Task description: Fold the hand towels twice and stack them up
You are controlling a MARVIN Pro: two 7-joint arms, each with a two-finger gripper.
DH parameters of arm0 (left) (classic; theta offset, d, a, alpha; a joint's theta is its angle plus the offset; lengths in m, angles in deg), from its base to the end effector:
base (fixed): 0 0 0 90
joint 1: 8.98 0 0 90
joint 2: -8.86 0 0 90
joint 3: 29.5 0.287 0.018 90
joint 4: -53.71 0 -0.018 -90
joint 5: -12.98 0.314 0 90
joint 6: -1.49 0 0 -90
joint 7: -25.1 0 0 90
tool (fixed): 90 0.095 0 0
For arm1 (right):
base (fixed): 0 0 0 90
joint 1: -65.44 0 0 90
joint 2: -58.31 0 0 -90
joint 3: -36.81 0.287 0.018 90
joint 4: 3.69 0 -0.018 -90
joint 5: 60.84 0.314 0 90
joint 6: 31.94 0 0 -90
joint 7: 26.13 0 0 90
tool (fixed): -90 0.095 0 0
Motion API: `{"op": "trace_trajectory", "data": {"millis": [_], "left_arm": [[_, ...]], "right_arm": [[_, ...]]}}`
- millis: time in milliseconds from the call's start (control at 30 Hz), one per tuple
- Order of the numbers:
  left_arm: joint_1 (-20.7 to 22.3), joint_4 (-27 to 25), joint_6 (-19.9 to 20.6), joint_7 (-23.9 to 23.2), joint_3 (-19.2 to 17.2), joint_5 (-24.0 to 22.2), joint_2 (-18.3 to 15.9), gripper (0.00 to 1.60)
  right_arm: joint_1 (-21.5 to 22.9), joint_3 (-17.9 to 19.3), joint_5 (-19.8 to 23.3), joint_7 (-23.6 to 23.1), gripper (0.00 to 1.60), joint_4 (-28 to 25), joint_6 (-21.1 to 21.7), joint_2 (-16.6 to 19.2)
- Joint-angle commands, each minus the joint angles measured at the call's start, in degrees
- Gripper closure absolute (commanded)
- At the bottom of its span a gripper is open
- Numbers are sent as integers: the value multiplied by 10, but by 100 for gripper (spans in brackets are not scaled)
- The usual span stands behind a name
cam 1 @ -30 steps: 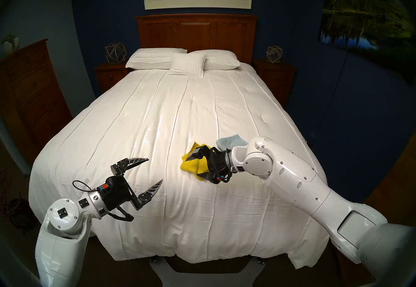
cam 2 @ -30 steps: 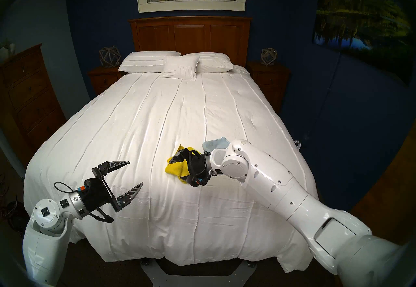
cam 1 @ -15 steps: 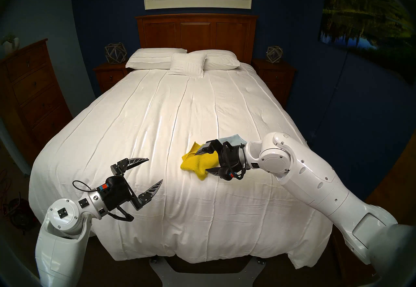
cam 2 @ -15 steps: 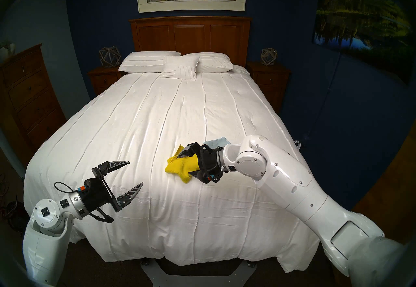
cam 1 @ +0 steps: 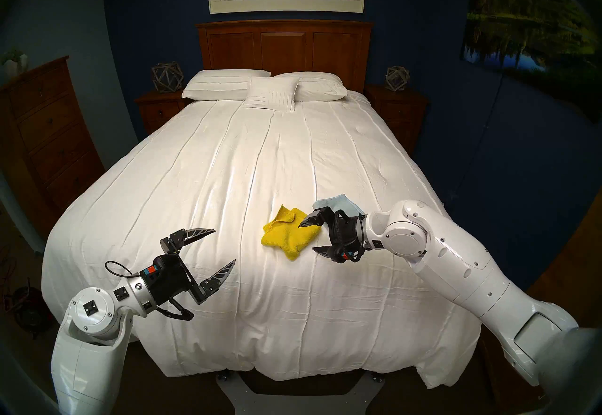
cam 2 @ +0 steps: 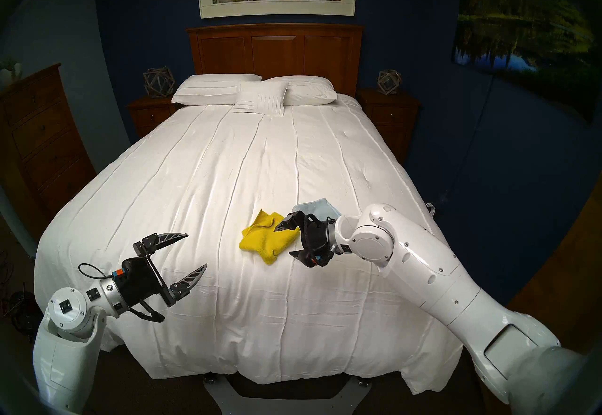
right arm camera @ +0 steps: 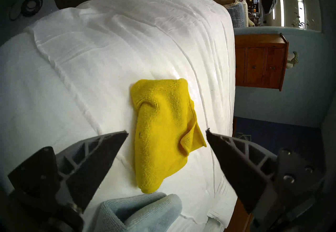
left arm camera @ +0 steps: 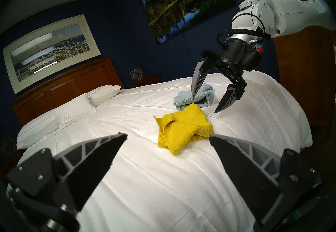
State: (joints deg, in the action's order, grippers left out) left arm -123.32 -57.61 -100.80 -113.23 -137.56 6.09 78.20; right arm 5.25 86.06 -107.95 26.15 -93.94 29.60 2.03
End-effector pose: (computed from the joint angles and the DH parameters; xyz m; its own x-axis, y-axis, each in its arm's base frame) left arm 0.2874 0.0969 -0.2621 -0.2004 -0.3471 0.9162 -0.6262 -0.6738 -0.3922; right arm 0.4429 0.0792 -0.2527 -0.8780 0.4767 -0.0435 0.2410 0.5187 0.8203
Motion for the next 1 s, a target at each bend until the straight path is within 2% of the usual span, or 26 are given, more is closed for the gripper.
{"op": "trace_trajectory", "data": {"millis": [0,533,833,967], "left_arm": [[1,-10,0,-1,-2,-1,-1,0],[1,-10,0,-2,-3,-1,0,0],[1,-10,0,-2,-3,-1,0,0],[1,-10,0,-2,-3,0,1,0]], "right_arm": [[14,-3,-14,22,0,11,7,-34],[38,-7,-43,47,0,71,21,-86],[43,-10,-54,54,0,90,19,-101],[50,-14,-52,43,0,101,12,-106]]}}
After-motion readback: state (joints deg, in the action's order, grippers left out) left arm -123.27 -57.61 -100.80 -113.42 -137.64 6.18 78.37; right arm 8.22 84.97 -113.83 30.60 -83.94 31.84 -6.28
